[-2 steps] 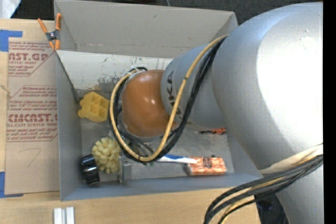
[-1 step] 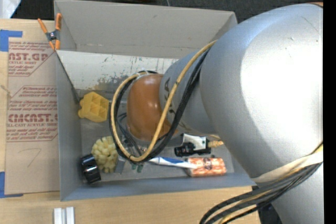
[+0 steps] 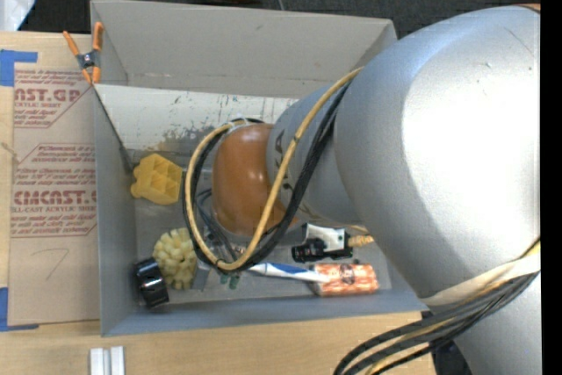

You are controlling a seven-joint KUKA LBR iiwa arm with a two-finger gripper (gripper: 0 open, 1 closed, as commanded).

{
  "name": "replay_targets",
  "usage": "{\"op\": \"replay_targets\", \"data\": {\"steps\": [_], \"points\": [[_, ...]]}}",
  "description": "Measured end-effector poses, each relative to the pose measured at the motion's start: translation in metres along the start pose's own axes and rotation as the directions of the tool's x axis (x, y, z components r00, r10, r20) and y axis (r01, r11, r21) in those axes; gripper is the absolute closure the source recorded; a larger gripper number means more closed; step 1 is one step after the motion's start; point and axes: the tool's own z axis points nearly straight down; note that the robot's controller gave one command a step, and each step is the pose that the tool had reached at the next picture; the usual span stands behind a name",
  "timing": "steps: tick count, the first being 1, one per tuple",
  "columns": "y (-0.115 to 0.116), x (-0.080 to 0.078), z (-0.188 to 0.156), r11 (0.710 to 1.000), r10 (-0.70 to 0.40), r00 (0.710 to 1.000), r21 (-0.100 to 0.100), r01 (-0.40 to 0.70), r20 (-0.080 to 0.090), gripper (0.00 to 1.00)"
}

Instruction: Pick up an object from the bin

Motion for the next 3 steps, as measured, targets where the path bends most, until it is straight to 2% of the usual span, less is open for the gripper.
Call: {"op": "replay_targets", "data": {"steps": [2, 3], "points": [[0.000, 0.001, -0.027, 1.000, 0.000, 1.000, 0.001, 0.000, -0.002, 1.00], [-0.002, 0.004, -0.058, 1.000, 0.000, 1.000, 0.007, 0.000, -0.011, 1.00]]}}
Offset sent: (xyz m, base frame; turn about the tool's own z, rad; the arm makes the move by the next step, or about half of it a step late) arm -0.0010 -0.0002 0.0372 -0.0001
